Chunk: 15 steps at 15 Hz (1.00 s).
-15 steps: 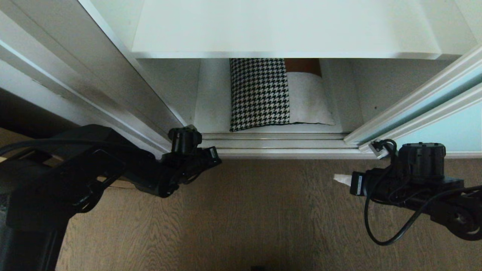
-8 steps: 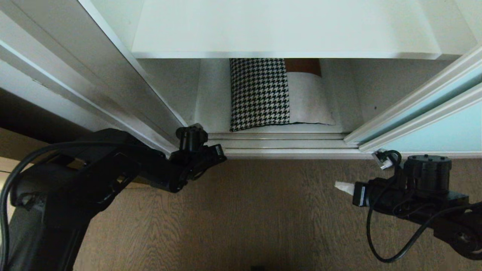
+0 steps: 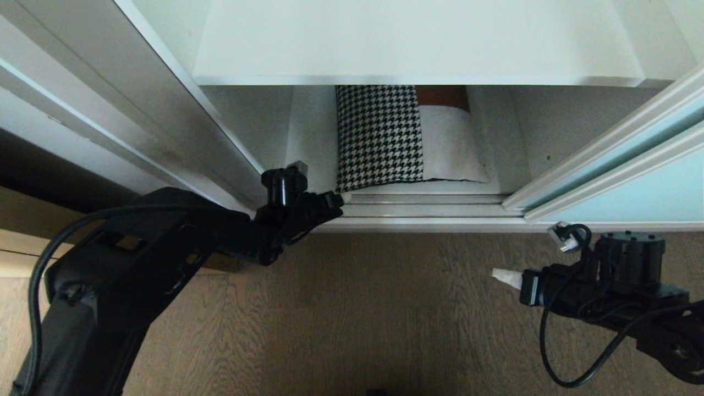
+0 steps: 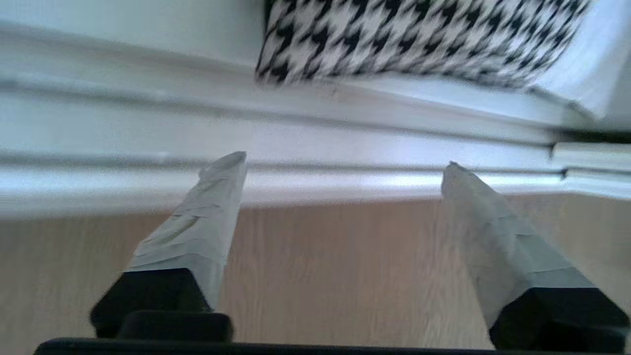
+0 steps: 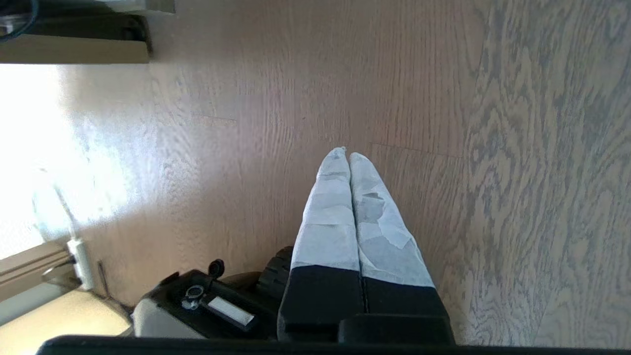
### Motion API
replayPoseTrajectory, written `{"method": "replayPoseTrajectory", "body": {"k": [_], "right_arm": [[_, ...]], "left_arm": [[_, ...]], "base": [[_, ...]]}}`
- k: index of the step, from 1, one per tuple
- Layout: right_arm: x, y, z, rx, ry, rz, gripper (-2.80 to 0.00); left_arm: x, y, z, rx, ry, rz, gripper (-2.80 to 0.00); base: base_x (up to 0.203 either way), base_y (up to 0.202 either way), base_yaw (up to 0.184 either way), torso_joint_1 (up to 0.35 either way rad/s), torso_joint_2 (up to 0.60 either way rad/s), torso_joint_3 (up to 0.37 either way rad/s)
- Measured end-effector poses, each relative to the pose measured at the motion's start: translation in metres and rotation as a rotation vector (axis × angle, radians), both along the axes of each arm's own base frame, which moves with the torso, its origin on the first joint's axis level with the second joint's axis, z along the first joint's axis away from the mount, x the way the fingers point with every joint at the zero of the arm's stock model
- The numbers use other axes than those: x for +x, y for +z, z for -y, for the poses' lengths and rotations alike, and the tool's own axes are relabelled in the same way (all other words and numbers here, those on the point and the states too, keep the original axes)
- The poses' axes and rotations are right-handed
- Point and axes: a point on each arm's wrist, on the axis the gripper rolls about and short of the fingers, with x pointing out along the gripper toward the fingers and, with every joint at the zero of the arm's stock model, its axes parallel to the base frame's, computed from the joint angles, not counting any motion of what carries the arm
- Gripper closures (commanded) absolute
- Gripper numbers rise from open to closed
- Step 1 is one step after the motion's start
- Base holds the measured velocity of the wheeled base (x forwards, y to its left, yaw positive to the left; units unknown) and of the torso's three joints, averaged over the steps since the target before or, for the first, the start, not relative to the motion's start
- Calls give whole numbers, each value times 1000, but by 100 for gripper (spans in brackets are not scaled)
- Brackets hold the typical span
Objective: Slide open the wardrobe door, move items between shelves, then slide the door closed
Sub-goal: Place the pillow on the higher shelf
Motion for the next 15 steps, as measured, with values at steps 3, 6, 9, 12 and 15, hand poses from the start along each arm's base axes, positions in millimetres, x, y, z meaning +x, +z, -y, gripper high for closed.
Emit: {"method": "replayPoseTrajectory", "body": {"k": [3, 6, 9, 12, 15], "right_arm": [[-3, -2, 5, 9, 12, -11, 0], [-6, 0, 8, 26, 22, 26, 0], [-8, 0, 9, 32, 20, 60, 0], [-11, -2, 10, 33, 21, 54, 0], [-13, -2, 11, 42, 39, 50, 0]], "left_arm": [[16, -3, 6, -11, -6, 41, -280], [29, -13, 11, -2, -10, 54, -280], [37, -27, 15, 12, -74, 57, -280], [38, -35, 17, 12, -186, 51, -280], [39, -44, 18, 29, -211, 55, -280]], "base": [[0, 0, 0, 0, 0, 0], [0, 0, 0, 0, 0, 0], [0, 0, 0, 0, 0, 0], [0, 0, 0, 0, 0, 0], [0, 0, 0, 0, 0, 0]]}}
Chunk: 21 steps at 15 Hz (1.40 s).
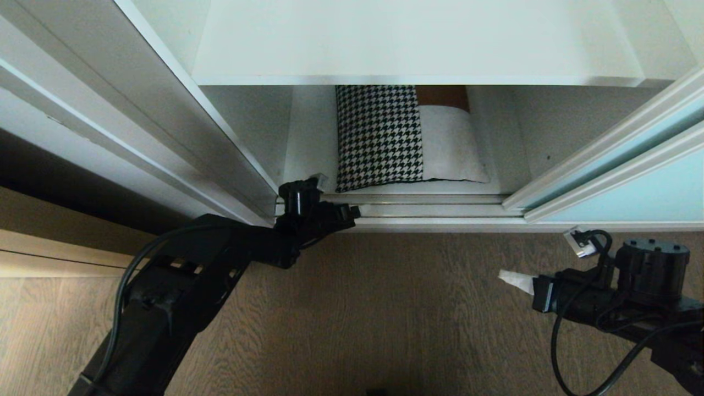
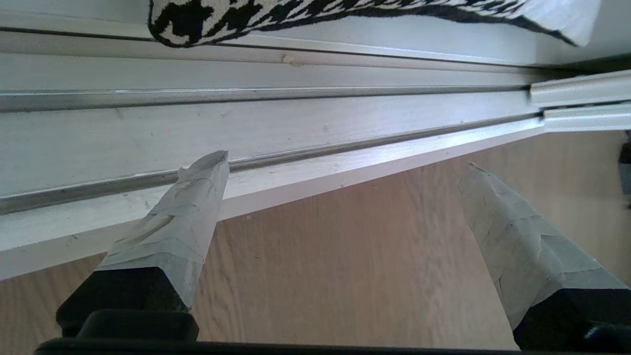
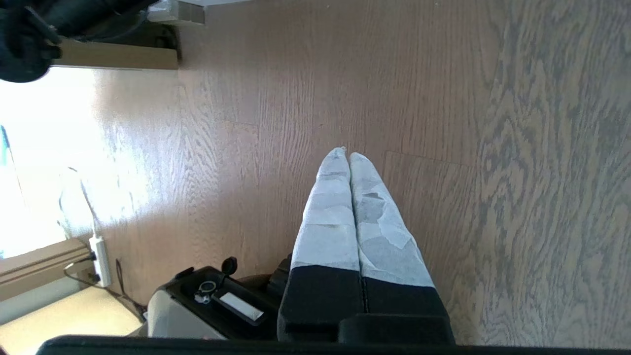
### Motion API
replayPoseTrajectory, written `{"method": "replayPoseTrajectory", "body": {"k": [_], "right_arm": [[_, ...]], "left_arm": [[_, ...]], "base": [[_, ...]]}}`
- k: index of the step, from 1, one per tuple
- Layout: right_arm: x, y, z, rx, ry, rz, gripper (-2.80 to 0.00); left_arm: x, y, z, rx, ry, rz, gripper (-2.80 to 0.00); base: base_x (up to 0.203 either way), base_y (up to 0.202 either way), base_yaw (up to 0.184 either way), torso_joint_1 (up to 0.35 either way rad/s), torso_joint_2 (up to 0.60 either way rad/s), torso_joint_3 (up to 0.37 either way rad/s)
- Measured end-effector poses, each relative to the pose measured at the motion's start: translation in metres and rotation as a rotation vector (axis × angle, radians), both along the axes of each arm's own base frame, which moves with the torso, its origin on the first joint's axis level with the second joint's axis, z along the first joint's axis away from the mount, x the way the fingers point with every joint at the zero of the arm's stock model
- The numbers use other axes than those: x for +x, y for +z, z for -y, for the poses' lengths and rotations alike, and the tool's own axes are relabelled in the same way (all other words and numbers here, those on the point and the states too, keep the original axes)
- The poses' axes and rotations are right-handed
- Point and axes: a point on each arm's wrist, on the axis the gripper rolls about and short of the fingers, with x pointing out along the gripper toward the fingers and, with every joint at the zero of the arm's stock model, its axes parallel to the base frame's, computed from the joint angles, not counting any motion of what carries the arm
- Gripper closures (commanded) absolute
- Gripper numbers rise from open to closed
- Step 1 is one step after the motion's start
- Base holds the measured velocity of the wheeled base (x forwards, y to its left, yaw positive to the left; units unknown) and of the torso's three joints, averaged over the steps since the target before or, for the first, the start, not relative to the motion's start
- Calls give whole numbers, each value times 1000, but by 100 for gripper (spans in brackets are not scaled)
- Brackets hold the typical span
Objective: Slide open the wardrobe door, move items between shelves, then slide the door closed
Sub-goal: Place the pillow on the higher shelf
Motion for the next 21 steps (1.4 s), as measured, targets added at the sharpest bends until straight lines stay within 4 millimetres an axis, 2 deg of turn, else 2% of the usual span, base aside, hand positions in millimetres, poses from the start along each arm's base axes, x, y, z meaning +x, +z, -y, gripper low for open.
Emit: {"method": "replayPoseTrajectory", "body": {"k": [3, 7, 12, 19, 21], "right_arm": [[0, -1, 1, 1, 2, -4, 0], [6, -7, 0, -1, 1, -15, 0], [15, -17, -1, 8, -1, 50, 0], [17, -28, -2, 5, -2, 20, 0], [17, -28, -2, 5, -2, 18, 0]], "left_arm": [[2, 2, -2, 4, 53, 41, -280], [4, 10, -6, 68, 249, 176, -280], [7, -4, -7, 117, 303, 228, -280], [8, -33, -4, 196, 283, 218, -280], [8, -35, -4, 193, 290, 222, -280]], "base": [[0, 0, 0, 0, 0, 0], [0, 0, 0, 0, 0, 0], [0, 0, 0, 0, 0, 0], [0, 0, 0, 0, 0, 0], [0, 0, 0, 0, 0, 0]]}}
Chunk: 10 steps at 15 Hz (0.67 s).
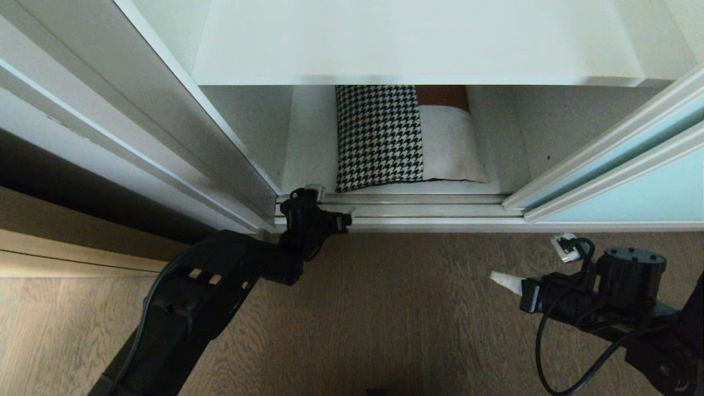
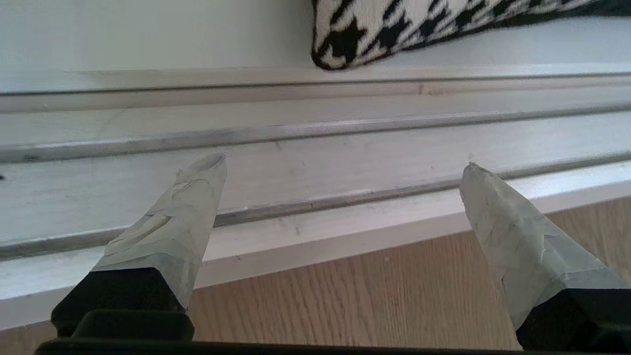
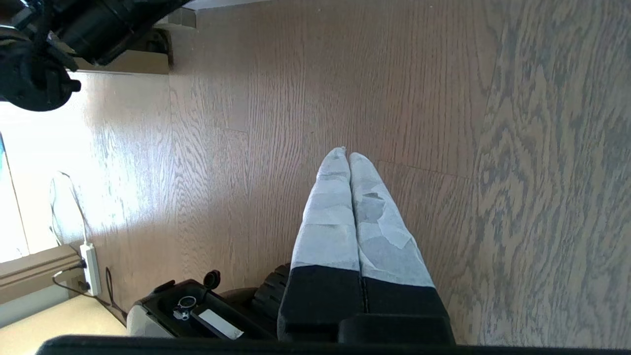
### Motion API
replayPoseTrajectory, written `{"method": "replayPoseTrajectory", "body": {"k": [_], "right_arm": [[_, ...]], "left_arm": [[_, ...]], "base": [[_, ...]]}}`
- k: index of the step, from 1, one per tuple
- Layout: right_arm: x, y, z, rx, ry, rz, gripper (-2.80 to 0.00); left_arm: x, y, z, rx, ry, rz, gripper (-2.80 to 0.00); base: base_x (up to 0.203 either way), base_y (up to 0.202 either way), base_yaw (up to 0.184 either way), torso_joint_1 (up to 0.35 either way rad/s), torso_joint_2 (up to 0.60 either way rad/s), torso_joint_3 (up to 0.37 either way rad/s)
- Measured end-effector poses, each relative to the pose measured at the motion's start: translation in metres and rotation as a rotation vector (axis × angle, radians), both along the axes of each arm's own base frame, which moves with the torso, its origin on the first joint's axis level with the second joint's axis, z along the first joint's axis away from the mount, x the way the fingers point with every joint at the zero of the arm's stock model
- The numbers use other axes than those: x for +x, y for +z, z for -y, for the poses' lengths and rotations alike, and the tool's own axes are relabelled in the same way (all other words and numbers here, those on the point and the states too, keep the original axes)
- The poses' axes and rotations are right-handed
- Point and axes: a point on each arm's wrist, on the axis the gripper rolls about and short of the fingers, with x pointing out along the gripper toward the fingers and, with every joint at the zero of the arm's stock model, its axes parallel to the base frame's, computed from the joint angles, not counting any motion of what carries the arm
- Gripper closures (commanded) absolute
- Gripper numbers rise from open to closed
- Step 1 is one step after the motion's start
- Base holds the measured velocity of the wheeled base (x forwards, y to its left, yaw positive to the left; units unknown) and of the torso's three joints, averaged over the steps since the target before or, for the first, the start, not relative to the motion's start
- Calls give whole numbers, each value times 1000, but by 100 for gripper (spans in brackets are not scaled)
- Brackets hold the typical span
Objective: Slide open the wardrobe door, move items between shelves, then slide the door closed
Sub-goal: Place the pillow on the higher shelf
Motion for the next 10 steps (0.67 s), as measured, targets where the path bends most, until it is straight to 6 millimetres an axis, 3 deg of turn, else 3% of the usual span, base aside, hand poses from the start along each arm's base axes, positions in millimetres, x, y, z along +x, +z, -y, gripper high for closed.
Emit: {"method": "replayPoseTrajectory", "body": {"k": [2, 7, 10], "right_arm": [[0, -1, 0, 0, 2, -4, 0], [1, -6, 0, 0, 4, -18, 0], [0, -8, 0, -1, 5, -20, 0]], "left_arm": [[0, 7, -1, -16, 8, 28, -280], [-5, 55, -3, -65, 51, 121, -280], [-8, 58, 4, -46, 39, 110, -280]], "base": [[0, 0, 0, 0, 0, 0], [0, 0, 0, 0, 0, 0], [0, 0, 0, 0, 0, 0]]}}
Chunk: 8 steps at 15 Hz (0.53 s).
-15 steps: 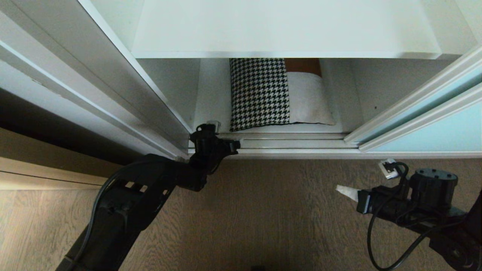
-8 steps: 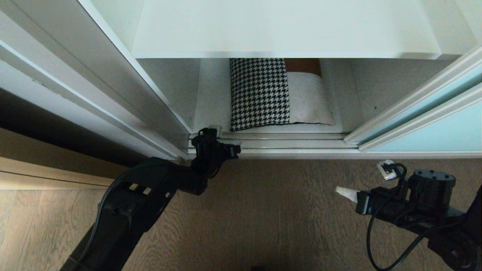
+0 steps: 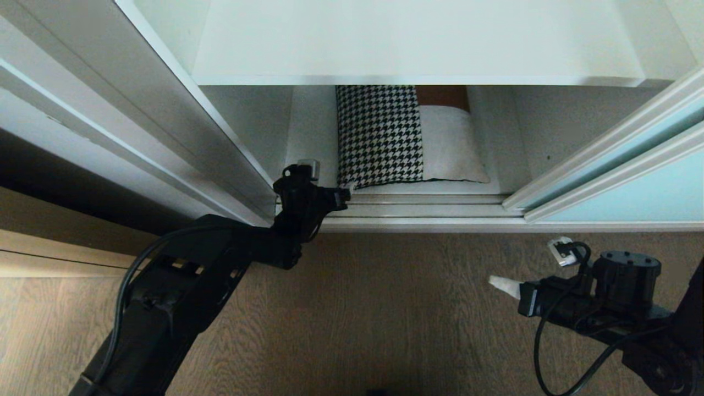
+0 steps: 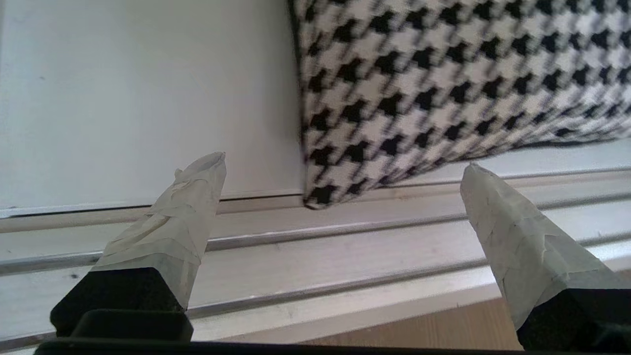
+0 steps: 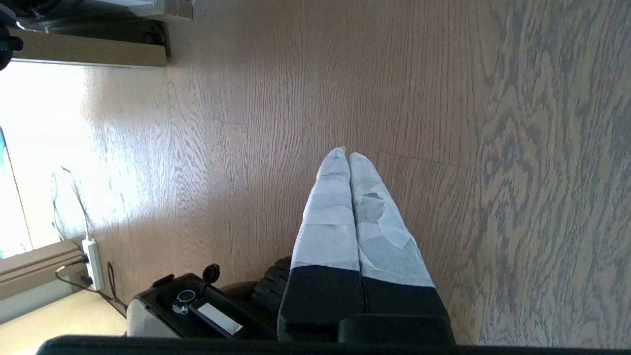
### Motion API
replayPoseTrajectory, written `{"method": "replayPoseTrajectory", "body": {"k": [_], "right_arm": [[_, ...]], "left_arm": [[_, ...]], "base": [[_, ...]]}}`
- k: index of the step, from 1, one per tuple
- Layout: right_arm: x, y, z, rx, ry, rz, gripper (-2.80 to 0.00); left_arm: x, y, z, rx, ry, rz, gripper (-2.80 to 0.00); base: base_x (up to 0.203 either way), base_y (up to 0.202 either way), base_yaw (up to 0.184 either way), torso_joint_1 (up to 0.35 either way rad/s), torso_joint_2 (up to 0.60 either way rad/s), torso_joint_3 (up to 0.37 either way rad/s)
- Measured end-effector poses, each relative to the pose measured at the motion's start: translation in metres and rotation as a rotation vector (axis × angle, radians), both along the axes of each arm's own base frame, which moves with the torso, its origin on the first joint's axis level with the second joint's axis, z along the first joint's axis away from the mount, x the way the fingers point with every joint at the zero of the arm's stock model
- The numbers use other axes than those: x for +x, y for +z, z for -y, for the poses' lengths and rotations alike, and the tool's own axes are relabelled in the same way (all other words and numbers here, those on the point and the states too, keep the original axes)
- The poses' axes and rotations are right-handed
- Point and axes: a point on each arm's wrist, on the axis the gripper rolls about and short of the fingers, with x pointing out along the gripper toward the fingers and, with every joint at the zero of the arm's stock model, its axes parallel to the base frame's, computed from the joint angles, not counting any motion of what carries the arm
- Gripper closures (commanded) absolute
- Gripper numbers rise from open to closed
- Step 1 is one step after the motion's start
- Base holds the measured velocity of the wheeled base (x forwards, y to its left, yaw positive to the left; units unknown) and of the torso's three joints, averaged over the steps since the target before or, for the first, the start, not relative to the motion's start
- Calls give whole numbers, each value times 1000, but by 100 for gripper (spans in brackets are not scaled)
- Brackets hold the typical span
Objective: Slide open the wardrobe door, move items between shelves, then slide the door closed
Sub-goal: Place the pillow on the higher shelf
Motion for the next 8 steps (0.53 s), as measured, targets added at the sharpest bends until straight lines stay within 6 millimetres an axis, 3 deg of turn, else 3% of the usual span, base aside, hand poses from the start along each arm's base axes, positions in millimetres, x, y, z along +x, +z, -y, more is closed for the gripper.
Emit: {"method": "replayPoseTrajectory", "body": {"k": [8], "right_arm": [[-2, -5, 0, -2, 0, 2, 0]], "left_arm": [[-2, -27, 14, 119, 44, 51, -280]], "base": [[0, 0, 0, 0, 0, 0]]}}
